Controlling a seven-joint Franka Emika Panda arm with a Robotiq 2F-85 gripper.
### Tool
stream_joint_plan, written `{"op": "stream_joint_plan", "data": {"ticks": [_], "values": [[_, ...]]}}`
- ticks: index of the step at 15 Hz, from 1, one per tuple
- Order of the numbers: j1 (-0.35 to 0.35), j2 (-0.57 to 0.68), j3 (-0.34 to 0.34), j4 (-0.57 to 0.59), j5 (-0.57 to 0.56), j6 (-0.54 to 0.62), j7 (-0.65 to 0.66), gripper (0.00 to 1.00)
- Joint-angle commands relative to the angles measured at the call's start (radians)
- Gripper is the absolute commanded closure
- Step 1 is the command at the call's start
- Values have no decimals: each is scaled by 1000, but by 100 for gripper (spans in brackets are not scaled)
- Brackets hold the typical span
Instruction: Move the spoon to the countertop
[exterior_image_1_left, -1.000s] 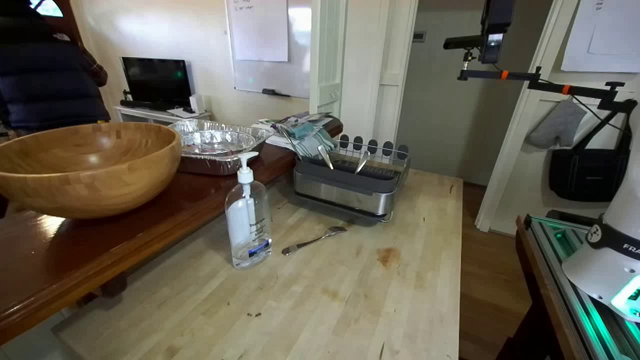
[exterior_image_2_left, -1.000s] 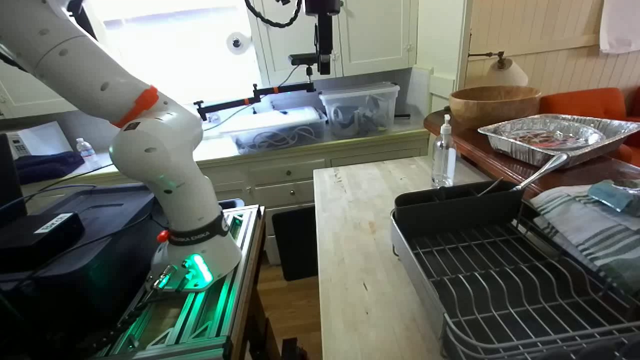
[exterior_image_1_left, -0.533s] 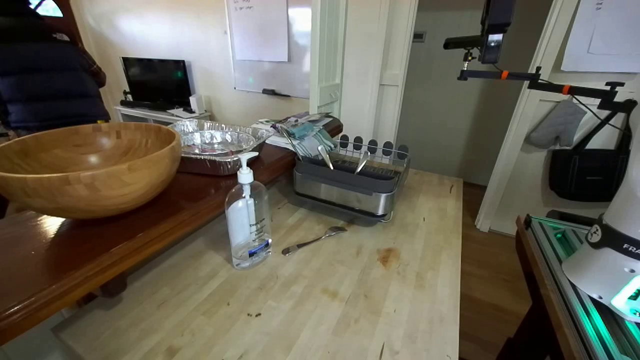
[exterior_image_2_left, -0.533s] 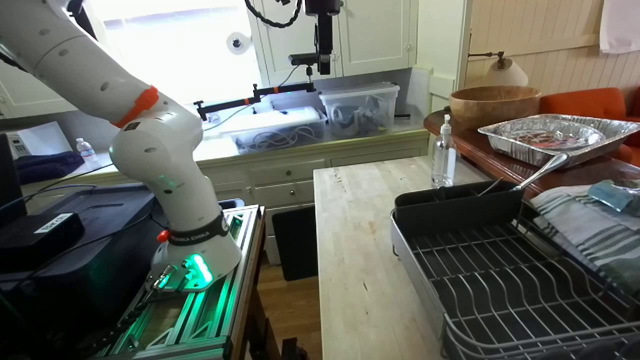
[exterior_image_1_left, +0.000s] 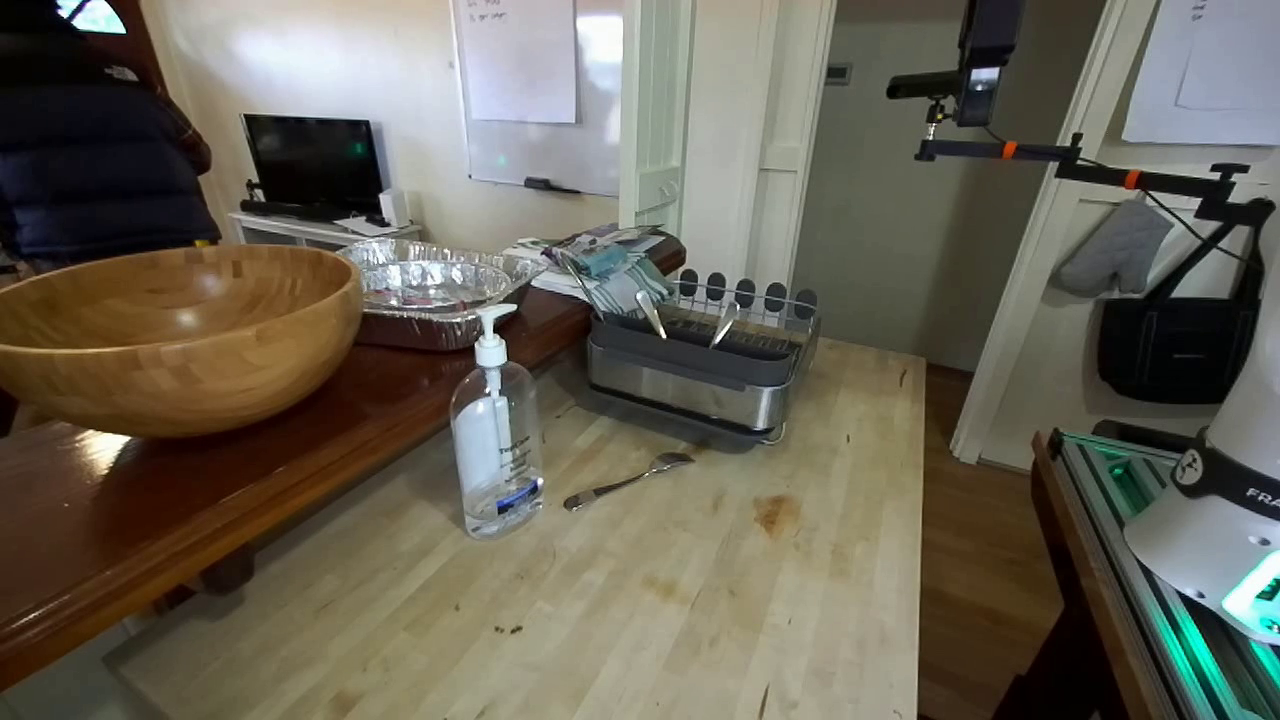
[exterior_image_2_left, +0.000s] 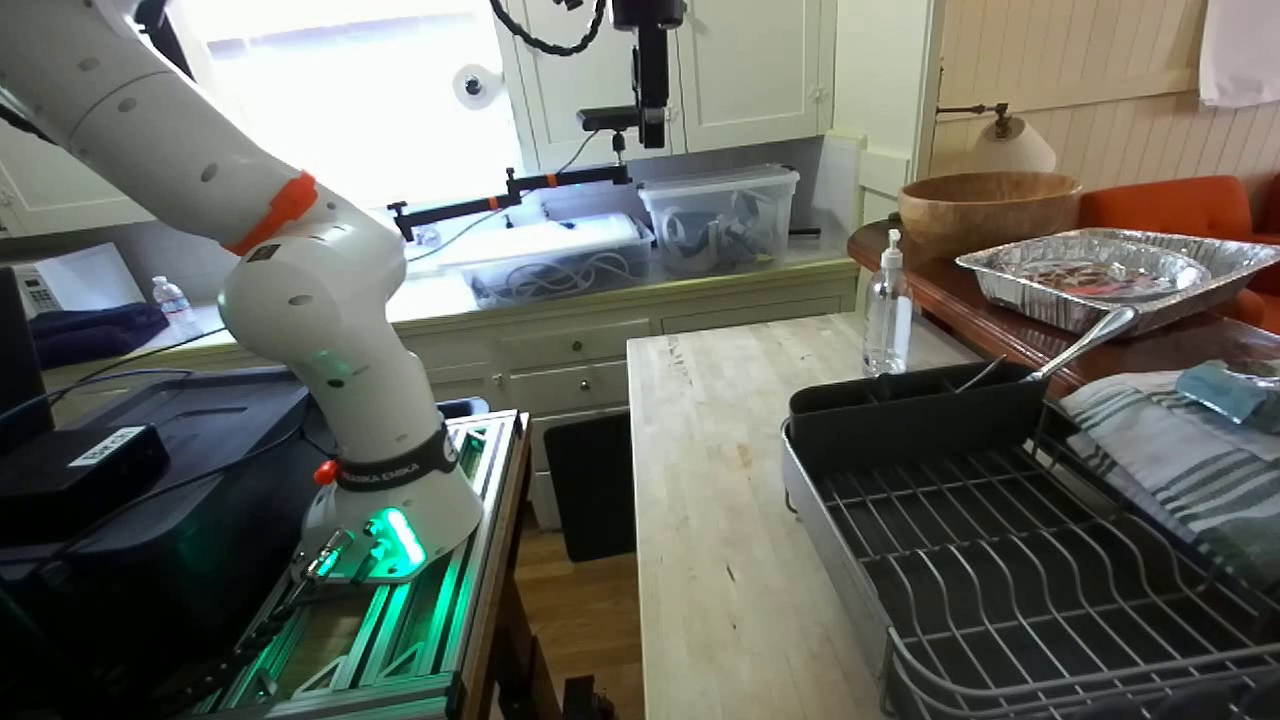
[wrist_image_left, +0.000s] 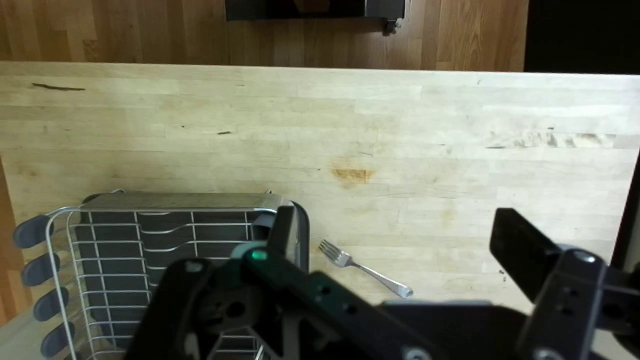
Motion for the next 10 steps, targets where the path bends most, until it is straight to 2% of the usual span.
{"op": "stream_joint_plan", "data": {"ticks": [1, 10], "values": [[-29, 20, -24, -9, -32, 98, 1, 0], [-74, 130, -80, -86, -45, 430, 7, 0]]}}
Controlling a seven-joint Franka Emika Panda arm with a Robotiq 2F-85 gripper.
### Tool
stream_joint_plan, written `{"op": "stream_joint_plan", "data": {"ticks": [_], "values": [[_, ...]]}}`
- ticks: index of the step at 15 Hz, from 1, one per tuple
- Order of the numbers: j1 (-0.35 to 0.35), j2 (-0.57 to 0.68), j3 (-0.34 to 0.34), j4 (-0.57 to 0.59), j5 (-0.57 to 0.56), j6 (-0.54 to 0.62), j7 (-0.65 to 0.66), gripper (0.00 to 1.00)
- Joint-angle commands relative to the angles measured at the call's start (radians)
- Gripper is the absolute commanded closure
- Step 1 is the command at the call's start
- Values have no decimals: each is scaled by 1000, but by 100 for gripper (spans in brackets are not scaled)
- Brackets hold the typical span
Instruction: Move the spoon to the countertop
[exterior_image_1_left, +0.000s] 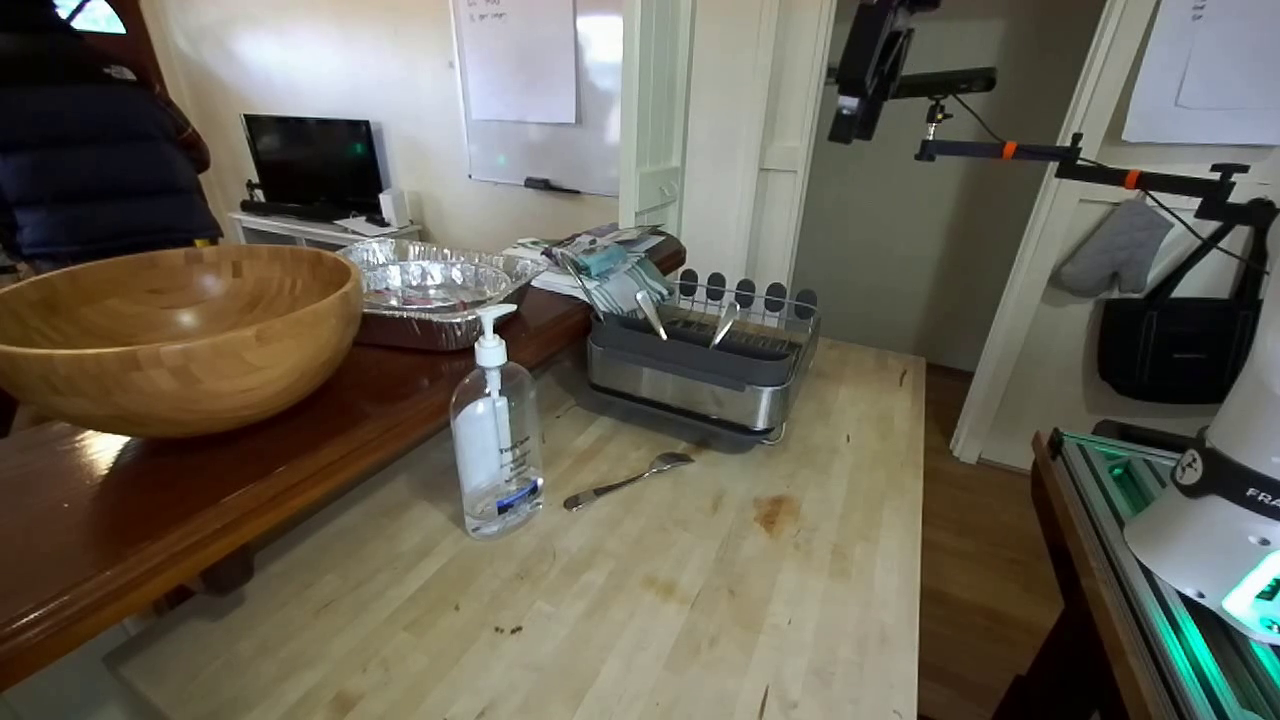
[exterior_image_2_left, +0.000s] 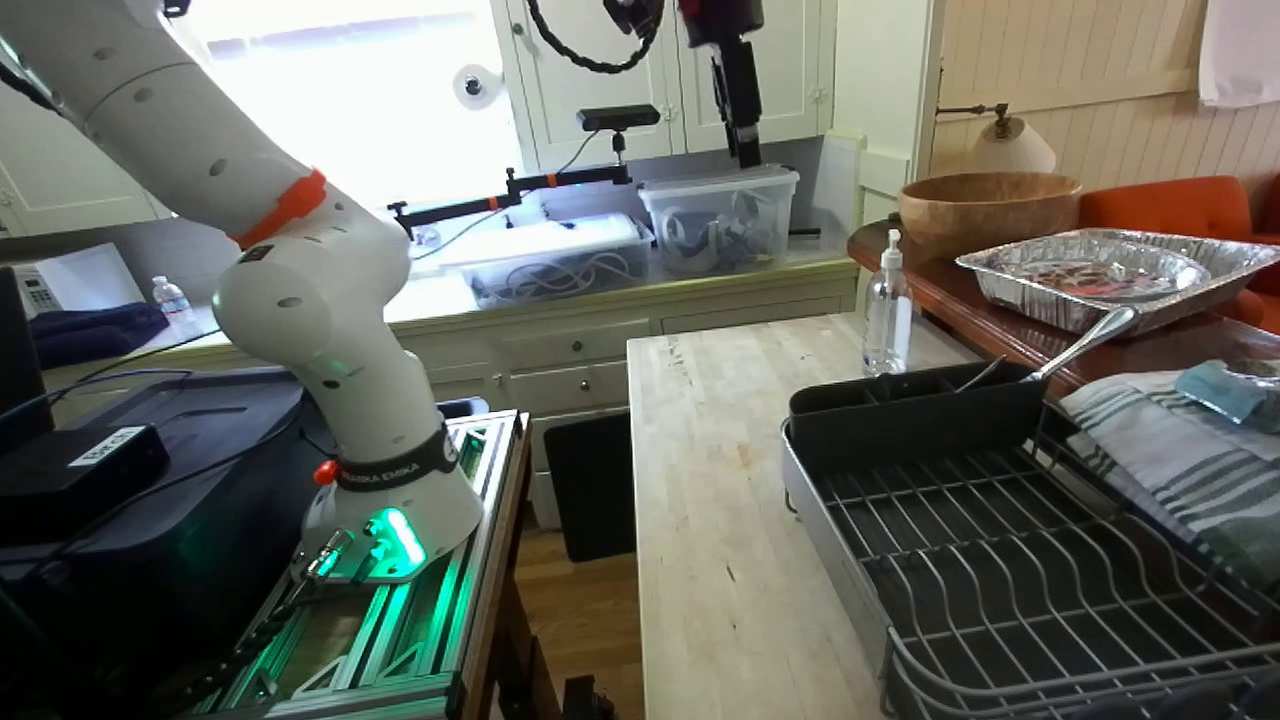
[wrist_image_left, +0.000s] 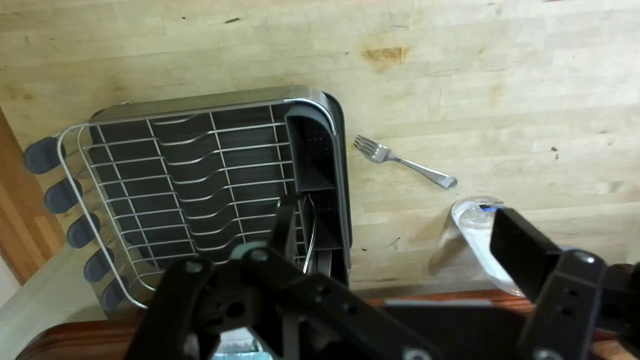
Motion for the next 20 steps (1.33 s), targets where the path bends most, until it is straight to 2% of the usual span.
{"op": "stream_joint_plan", "data": {"ticks": [1, 3, 10, 14, 20], "values": [[-13, 58, -19, -50, 5, 109, 12, 0], [-9, 48, -18, -34, 0, 79, 5, 0], [-14, 78, -23, -39, -1, 97, 8, 0], [0, 106, -47, -75, 32, 192, -61, 0], [28, 144, -107, -145, 143, 453, -206, 0]]}}
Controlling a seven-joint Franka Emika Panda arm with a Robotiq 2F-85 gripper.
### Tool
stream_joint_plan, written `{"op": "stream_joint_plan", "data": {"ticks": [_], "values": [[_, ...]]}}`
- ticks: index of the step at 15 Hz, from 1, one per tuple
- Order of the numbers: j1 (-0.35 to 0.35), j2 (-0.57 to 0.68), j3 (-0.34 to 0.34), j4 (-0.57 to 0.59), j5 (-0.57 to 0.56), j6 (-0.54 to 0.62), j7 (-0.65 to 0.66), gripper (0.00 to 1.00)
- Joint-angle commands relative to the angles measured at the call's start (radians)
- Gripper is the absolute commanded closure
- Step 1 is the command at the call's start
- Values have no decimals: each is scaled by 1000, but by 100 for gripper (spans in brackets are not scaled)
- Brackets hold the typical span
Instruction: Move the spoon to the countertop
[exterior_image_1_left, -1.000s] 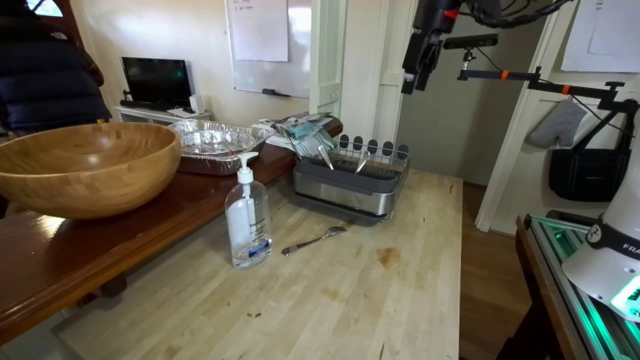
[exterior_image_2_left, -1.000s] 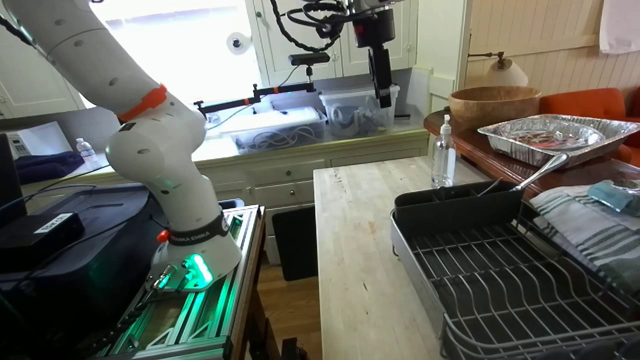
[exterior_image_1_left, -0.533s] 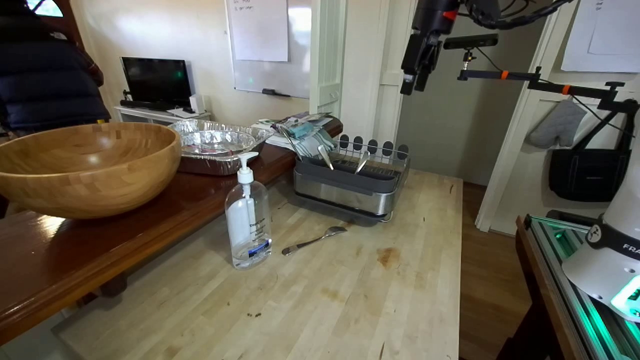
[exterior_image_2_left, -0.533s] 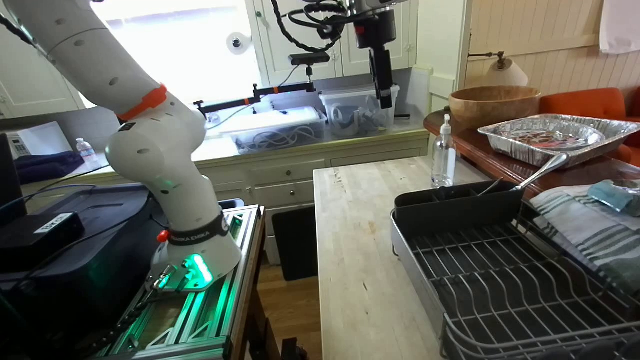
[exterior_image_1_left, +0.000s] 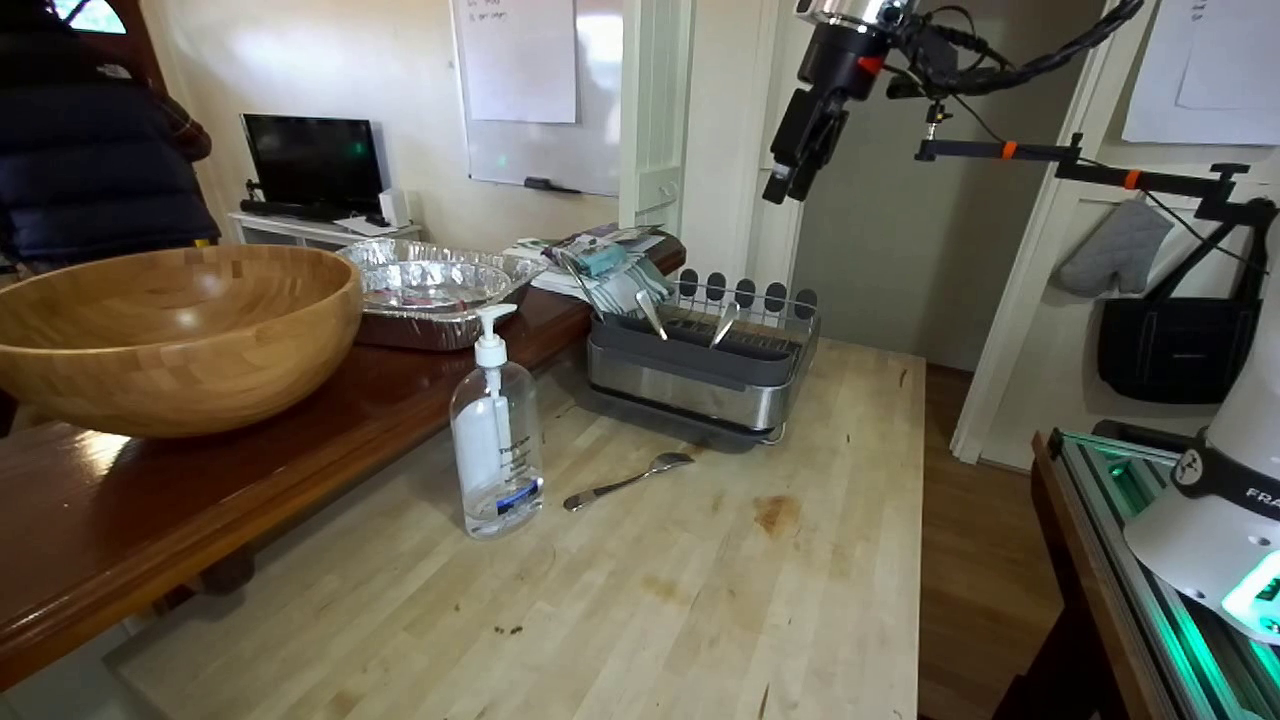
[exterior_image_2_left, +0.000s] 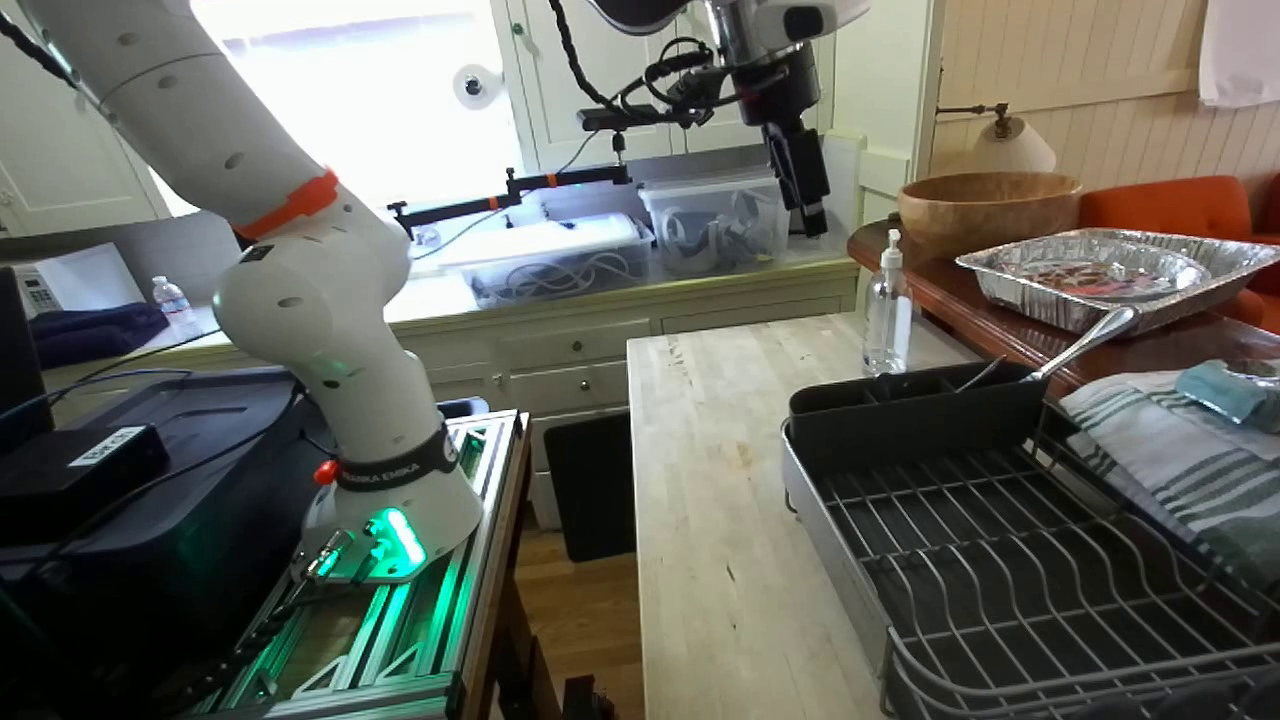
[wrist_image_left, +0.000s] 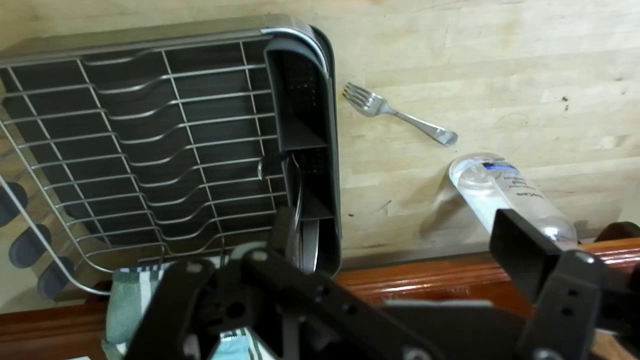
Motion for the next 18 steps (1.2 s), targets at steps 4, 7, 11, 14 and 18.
{"op": "stream_joint_plan", "data": {"ticks": [4, 7, 11, 14, 18], "values": [[44, 65, -95, -85, 162, 226, -188, 0], [61, 112, -134, -101, 240, 279, -276, 0], [58, 194, -157, -102, 293, 337, -355, 0], [39, 261, -155, -89, 303, 401, -366, 0], [26, 249, -141, -94, 273, 383, -338, 0]]}}
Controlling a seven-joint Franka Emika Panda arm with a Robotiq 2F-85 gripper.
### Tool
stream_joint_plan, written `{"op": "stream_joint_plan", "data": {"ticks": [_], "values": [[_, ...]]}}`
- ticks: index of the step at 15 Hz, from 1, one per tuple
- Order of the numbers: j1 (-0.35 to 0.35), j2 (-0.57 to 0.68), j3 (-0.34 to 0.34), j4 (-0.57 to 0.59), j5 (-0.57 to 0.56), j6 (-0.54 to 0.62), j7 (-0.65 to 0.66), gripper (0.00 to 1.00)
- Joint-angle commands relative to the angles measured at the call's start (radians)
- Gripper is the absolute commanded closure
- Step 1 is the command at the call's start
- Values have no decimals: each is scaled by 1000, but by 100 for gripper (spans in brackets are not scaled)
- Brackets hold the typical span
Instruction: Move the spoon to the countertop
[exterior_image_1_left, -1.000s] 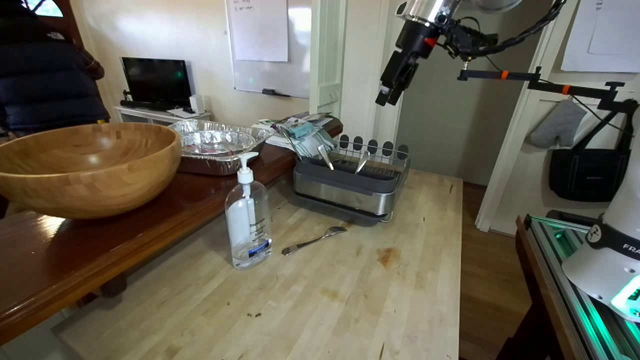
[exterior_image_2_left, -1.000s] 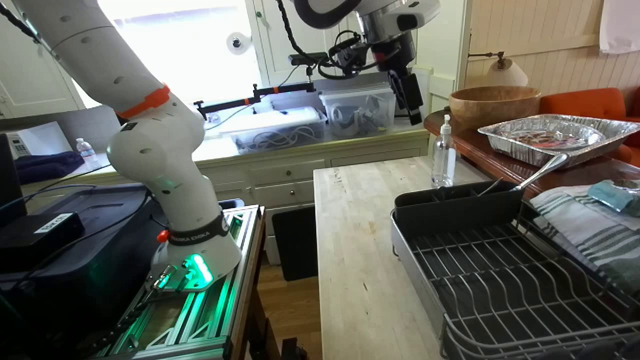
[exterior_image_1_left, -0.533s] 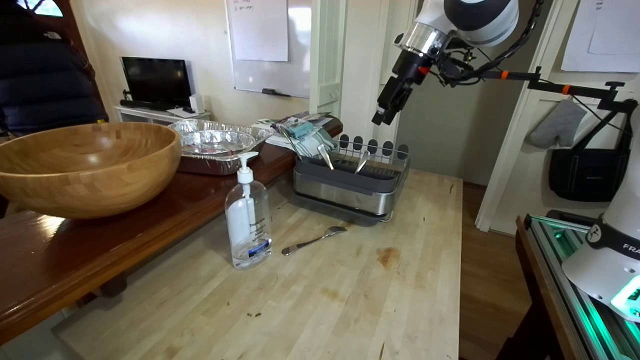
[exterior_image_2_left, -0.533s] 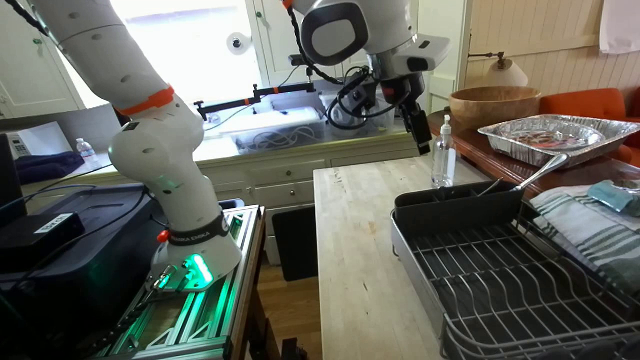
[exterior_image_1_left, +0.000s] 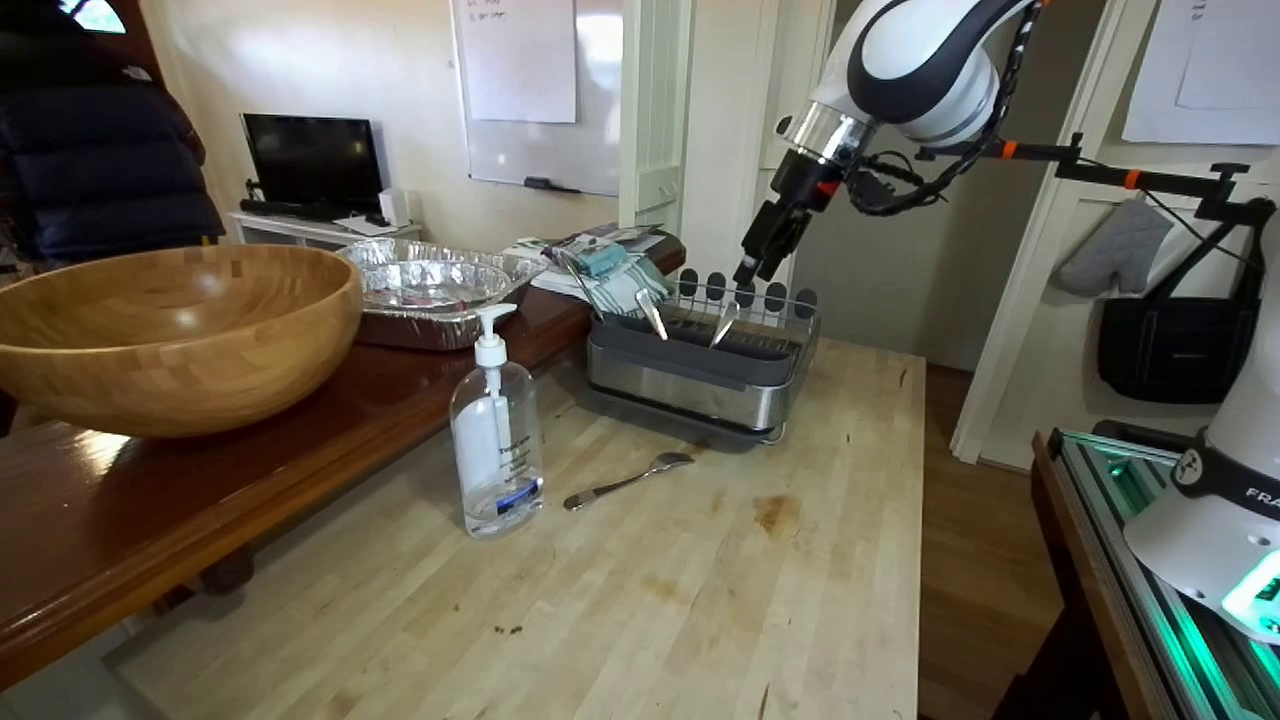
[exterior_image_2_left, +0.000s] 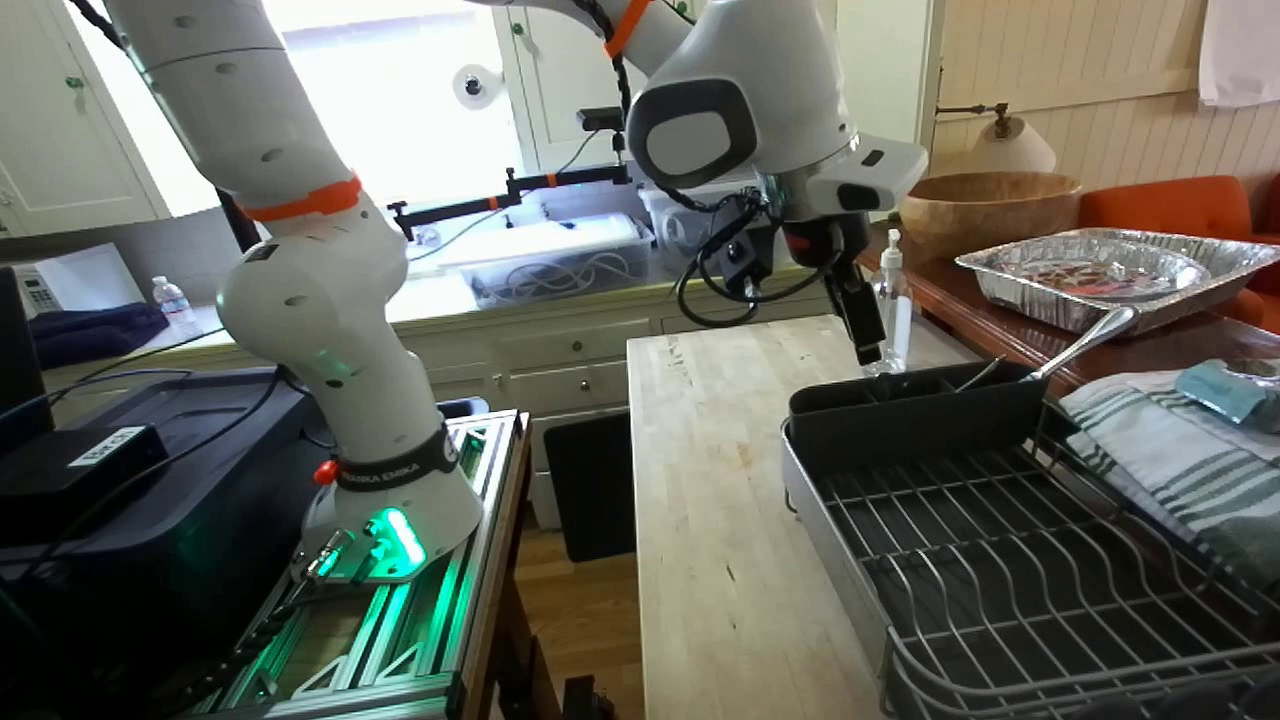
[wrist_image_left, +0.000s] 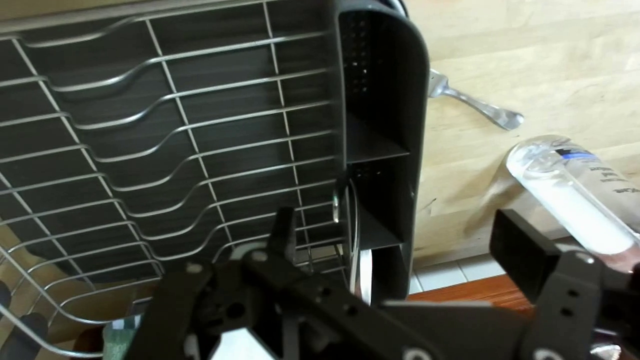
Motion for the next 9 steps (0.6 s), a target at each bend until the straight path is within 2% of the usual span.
{"op": "stream_joint_plan", "data": {"ticks": [1, 3, 4, 9], "values": [[-14, 3, 15, 3, 0, -2, 1, 0], [-9, -6, 11, -3, 26, -2, -16, 0], [-17, 2, 14, -7, 1, 23, 0, 0], [-2, 42, 3, 5, 82, 92, -69, 0]]}}
